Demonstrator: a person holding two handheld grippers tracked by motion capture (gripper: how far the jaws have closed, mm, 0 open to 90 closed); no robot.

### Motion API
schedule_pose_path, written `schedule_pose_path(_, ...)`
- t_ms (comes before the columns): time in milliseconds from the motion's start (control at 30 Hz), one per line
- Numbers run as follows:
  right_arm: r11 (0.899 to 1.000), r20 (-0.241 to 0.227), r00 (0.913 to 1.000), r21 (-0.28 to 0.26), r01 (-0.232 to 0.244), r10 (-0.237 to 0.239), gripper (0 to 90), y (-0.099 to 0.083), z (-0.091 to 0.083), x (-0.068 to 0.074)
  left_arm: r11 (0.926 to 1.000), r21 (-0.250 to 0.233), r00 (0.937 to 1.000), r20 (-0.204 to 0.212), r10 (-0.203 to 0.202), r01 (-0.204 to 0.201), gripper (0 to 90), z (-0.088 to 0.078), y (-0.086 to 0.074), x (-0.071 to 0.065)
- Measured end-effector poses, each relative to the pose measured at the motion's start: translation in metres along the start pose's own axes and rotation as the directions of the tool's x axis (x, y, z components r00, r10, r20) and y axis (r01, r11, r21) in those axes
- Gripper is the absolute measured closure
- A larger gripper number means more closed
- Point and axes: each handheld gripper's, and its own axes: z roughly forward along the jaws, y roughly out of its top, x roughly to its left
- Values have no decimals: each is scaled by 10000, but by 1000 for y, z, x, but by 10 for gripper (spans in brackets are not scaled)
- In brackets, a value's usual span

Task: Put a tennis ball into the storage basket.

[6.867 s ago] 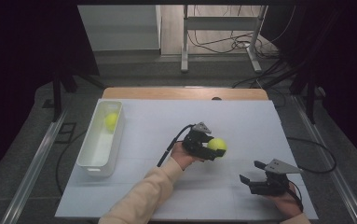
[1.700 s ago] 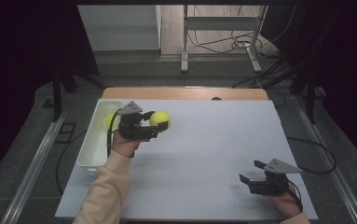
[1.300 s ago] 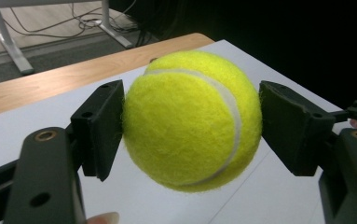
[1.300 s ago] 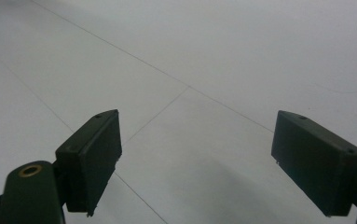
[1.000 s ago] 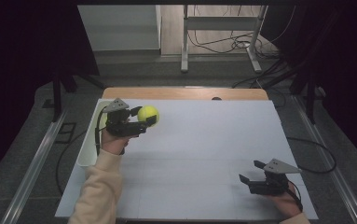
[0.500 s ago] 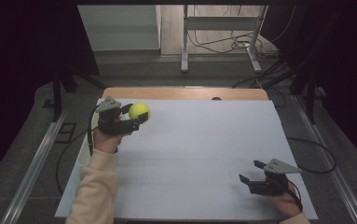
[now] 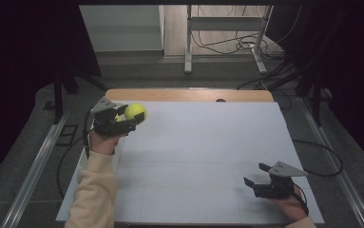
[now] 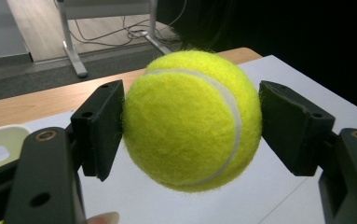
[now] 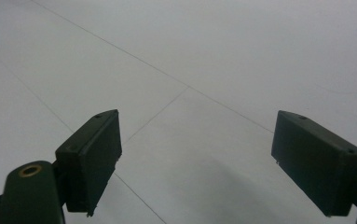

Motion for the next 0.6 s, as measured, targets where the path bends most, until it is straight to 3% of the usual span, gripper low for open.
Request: schedule_pose_path(600,10000,42,10000,-1,-40,40,164,0,0,0,9996,-84,9965,-794,-268,263,265,-17,-5,18)
